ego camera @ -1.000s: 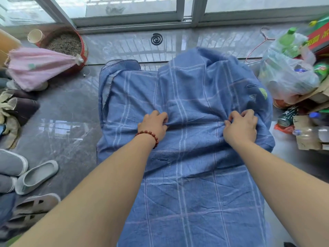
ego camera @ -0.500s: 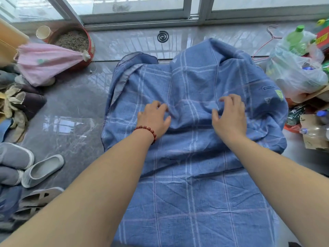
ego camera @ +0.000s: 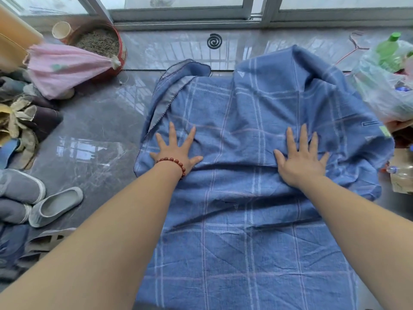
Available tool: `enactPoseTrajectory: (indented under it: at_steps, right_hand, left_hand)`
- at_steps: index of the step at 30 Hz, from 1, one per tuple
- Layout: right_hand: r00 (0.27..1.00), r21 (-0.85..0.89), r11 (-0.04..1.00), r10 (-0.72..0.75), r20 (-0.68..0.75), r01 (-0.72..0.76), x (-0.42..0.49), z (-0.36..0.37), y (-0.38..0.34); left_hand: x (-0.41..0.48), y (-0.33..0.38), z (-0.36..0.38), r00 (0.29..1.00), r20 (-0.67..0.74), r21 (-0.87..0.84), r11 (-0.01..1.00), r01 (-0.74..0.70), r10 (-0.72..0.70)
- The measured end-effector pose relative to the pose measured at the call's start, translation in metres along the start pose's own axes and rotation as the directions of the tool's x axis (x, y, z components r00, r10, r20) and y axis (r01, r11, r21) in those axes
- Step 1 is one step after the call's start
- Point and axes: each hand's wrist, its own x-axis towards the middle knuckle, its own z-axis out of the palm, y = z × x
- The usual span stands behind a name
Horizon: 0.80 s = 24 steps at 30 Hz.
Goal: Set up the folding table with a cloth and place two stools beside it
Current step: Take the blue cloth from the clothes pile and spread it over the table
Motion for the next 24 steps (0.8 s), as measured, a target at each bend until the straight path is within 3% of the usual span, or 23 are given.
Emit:
enactPoseTrajectory:
  at_steps: [12,16,20,24]
  right_hand:
    - [0.999,0.039,0.998,0.040,-0.007,-0.040,-0.047,0.025,0.005]
    - [0.992,0.036,0.997,0.072,-0.101,-0.069,-0.049,0.017,-0.008]
    - [0.962,0.028,0.997,-0.065,-0.264,0.075,-0.033,-0.002,-0.035]
    - [0.927,0.073,0.959,-0.242,-0.288,0.273,-0.002,-0.020,-0.061]
  left_hand:
    - [-0.039,-0.003,0.029,1.000,-0.009,0.006,1.000,0.020,-0.020]
    - [-0.045,-0.006,0.030,0.999,-0.012,0.034,0.998,0.043,-0.043]
    - [-0.040,-0.002,0.030,0.987,-0.155,0.147,0.987,0.058,-0.035]
    - [-0.014,0.003,0.015,0.936,-0.333,0.116,0.990,-0.081,0.116]
